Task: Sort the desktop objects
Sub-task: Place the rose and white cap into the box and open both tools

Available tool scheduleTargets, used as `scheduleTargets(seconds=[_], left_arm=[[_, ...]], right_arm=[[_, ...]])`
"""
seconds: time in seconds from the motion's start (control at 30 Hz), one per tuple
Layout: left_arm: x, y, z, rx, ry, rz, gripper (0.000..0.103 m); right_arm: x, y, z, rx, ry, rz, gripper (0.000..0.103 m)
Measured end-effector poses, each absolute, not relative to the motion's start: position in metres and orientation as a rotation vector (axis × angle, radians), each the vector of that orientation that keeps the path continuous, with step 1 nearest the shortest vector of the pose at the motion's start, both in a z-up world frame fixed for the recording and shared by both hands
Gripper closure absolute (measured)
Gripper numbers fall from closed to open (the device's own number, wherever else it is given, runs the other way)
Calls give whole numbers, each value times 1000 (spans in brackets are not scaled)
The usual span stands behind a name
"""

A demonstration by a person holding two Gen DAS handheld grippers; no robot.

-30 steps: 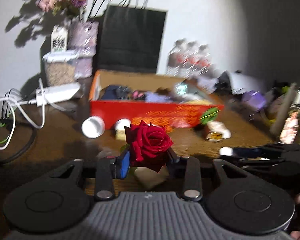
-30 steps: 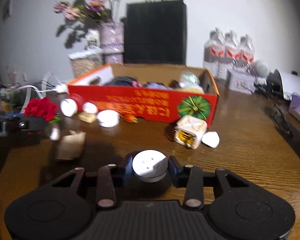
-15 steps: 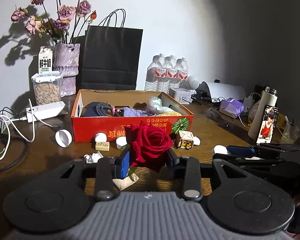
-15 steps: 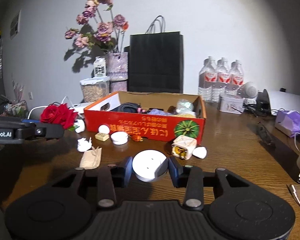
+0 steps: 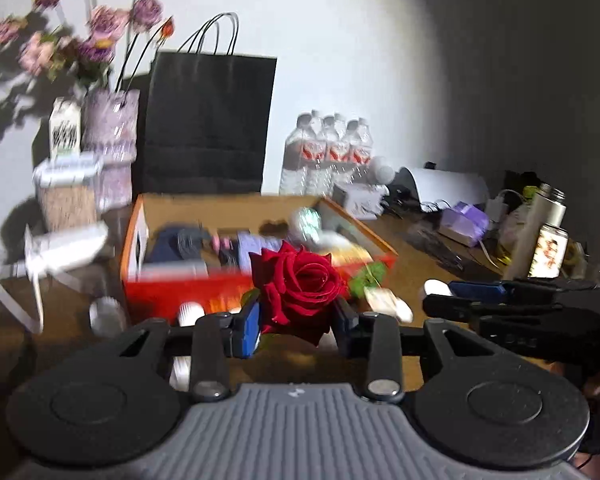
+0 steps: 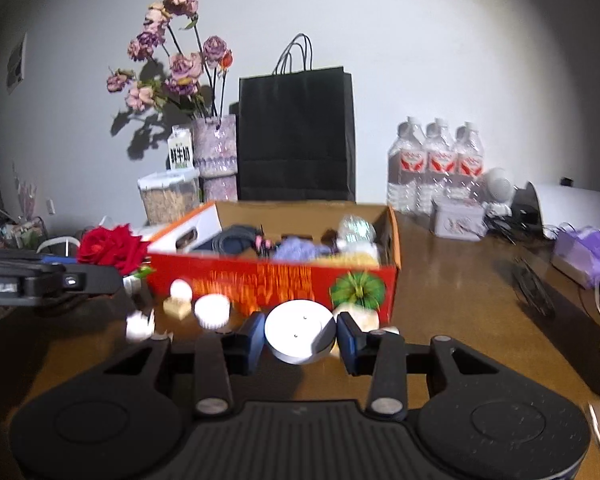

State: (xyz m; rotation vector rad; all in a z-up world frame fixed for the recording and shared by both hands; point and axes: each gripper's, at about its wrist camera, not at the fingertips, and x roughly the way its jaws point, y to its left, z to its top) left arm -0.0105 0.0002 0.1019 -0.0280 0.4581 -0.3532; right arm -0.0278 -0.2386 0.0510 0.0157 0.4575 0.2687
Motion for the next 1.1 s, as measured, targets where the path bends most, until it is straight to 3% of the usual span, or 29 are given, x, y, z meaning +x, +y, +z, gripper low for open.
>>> scheduleTargets(seconds=[0.2,0.37,0.47,0.63,0.7,0.83,1.1], left_arm=[[120,0,113,8,553,-355,66],[237,-8,76,86,757,-268,66],[274,-11,55,101,852,-227,61],[278,-15,53,150,854,-271,18],[276,-15,61,159,820,-246,14],[265,-11,85,137,795,-245,3],[179,13,139,62,698,-223,0]], right_arm=[[75,-230,77,18,488,343,65],[201,-218,75,100,667,343,65],[262,-199,56,37,778,298,65],[313,-176,18,-44,951,219,65],[320,-177,18,-29,958,186,52],[302,-182,36,3,892,187,40],[198,-202,95,-9,669,256,20]])
